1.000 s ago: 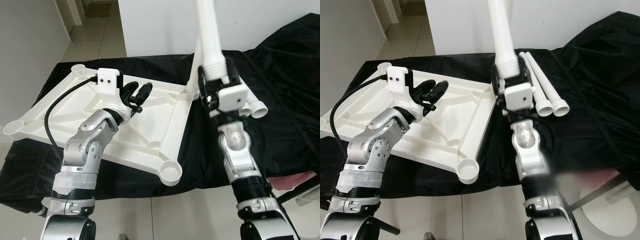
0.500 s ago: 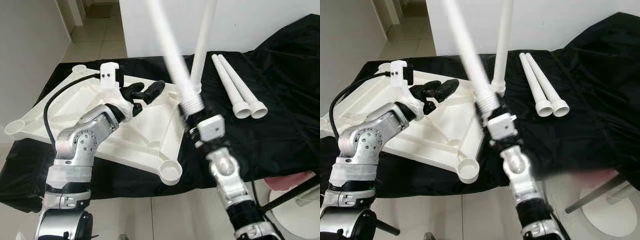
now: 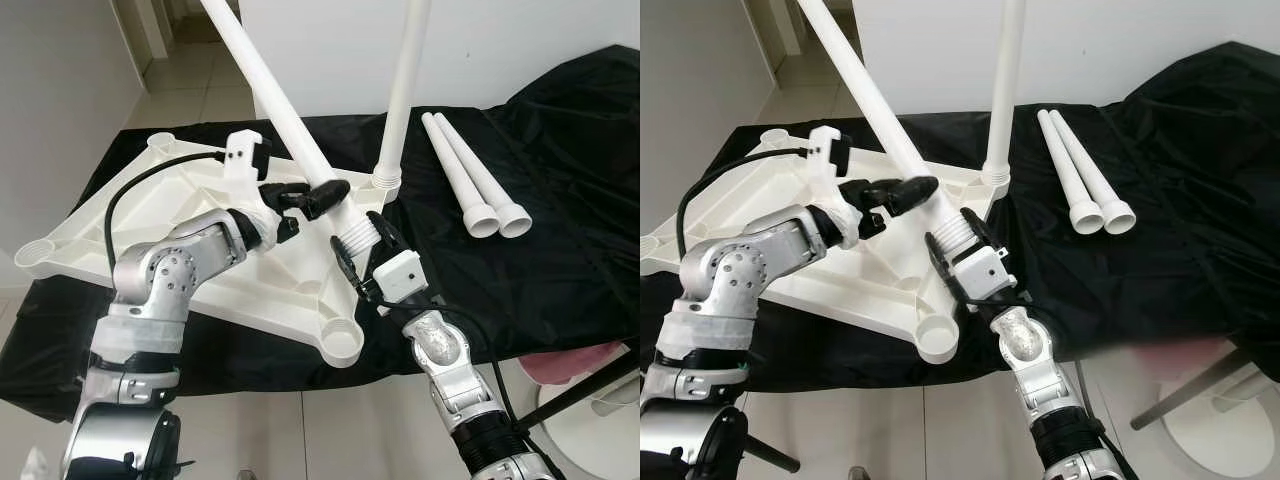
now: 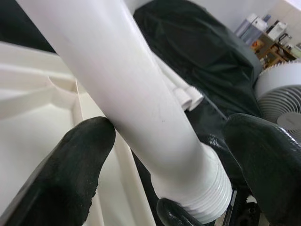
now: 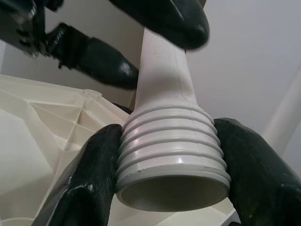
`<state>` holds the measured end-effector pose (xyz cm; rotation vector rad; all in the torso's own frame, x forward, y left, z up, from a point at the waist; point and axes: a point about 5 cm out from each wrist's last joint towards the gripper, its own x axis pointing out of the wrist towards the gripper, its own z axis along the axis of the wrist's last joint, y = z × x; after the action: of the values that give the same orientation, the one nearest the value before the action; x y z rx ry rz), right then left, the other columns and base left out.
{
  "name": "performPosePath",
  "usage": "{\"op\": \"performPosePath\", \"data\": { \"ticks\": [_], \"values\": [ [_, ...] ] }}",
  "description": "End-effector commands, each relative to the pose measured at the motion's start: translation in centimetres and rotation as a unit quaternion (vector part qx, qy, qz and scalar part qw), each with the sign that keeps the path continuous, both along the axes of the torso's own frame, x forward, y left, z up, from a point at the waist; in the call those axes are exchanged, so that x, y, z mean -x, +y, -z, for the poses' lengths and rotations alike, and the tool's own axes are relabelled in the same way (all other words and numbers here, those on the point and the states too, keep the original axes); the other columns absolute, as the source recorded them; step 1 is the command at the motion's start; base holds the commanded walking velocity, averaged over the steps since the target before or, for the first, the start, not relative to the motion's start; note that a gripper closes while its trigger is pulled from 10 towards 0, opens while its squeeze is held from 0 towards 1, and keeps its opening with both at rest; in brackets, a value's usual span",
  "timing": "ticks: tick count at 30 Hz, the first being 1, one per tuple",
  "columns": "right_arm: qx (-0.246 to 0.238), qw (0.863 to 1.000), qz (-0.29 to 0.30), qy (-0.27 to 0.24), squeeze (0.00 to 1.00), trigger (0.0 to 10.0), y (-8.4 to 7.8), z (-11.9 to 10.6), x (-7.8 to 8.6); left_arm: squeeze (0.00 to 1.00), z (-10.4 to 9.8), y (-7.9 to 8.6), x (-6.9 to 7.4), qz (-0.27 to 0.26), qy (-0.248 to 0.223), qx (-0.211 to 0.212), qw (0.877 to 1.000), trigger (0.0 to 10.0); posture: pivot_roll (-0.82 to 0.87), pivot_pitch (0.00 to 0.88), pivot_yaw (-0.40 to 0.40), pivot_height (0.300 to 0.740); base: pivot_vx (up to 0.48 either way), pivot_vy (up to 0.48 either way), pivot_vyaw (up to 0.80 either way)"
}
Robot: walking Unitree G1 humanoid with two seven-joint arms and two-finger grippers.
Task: Building children table
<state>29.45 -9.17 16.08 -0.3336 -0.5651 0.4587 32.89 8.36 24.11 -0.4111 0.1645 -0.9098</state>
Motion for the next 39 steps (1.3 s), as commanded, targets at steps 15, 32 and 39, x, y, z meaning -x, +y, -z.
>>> {"op": "performPosePath", "data": {
  "ticks": [15,32,39],
  "values": [
    [0.029,0.999,-0.011,-0.012,0.0,10.0,0.7,1.0,1.3,0.0,-1.6,1.1,-2.2,0.019,0.042,0.064,0.997,10.0,-0.06,0.0,0.092,0.74,0.0,0.0,0.0],
    [0.078,0.995,0.039,-0.041,0.0,10.0,-2.2,2.3,2.7,0.0,-4.3,3.4,-6.4,-0.074,0.079,0.112,0.988,10.0,-0.07,0.013,0.105,0.74,0.0,0.0,0.0],
    [0.097,0.993,0.026,-0.064,0.0,10.0,-1.5,2.1,2.7,0.0,-3.5,3.0,-7.1,-0.088,0.11,0.104,0.985,10.0,-0.08,0.018,0.11,0.74,0.0,0.0,0.0]
  ]
}}
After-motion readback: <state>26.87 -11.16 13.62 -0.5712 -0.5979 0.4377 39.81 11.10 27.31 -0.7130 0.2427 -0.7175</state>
